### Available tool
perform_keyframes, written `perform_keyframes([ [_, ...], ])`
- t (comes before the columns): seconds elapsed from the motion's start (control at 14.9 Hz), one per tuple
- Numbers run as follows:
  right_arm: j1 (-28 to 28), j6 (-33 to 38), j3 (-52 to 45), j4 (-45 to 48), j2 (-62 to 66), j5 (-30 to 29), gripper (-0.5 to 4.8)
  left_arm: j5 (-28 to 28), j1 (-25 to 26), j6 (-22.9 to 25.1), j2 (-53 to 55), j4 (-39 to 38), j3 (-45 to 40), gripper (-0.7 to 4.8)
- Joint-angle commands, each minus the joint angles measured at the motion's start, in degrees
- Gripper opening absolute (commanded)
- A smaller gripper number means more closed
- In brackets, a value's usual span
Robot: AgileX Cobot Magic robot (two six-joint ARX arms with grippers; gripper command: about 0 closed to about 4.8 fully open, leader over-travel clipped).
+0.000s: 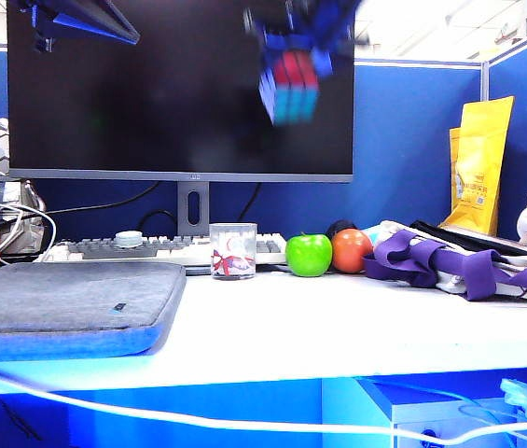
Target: Rotate the Rubik's Cube so that its red face is facing towards you.
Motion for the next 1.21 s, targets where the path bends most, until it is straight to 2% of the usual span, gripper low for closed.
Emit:
perform_keyframes([
  [0.07, 2.9, -6.7, 0.3, 3.3, -6.3, 1.4, -0.01, 0.5, 0.0, 1.4, -0.3, 0.9, 0.0, -0.04],
  [0.27, 5.2, -13.3, 0.3, 3.5, -17.1, 4.7, -0.01, 0.5, 0.0, 1.4, -0.3, 1.9, 0.0, -0.04],
  [0.34, 5.2, -13.2, 0.3, 2.3, -20.4, 4.8, -0.01, 0.5, 0.0, 1.4, -0.3, 2.1, 0.0, -0.04],
  [0.47, 5.4, -15.4, 0.3, -3.9, -29.1, 6.9, -0.01, 0.5, 0.0, 1.4, -0.3, 2.4, 0.0, -0.04],
  [0.54, 5.5, -15.6, 0.2, -9.9, -34.6, 7.4, -0.01, 0.5, 0.0, 1.4, -0.3, 3.0, 0.0, -0.04],
  [0.61, 5.5, -12.7, -1.3, -13.0, -37.7, 6.1, -0.01, 0.5, 0.0, 1.4, -0.3, 3.3, 0.0, -0.04],
  [0.74, 5.8, -12.1, -13.3, -15.2, -45.5, 9.3, -0.01, 0.6, -0.1, 0.4, -0.3, 3.6, 0.0, -0.04],
  [0.81, 7.8, -9.9, -24.3, -10.5, -50.3, 9.3, -0.01, 0.6, -0.1, 0.2, -0.3, 3.6, 0.0, -0.04],
  [0.87, 10.0, -8.0, -36.8, 0.3, -54.8, 9.8, -0.01, 0.6, -0.1, 0.2, -0.3, 3.6, 0.0, -0.04],
  [0.94, 11.1, -8.0, -45.4, 9.8, -56.8, 10.1, -0.01, 0.5, -0.1, 0.2, -0.3, 3.7, 0.0, -0.04],
  [1.01, 11.4, -5.5, -56.9, 23.8, -57.4, 10.2, -0.01, 0.5, -0.1, 0.2, -0.3, 3.8, 0.0, -0.04],
  [1.14, 11.2, -1.0, -67.9, 35.5, -52.9, 11.5, -0.01, 0.5, -0.1, 0.3, -0.3, 3.7, 0.0, -0.04],
  [1.21, 10.0, -0.7, -72.9, 42.6, -46.8, 11.2, -0.01, 0.6, -0.1, 0.3, -0.3, 3.7, 0.0, -0.04],
])
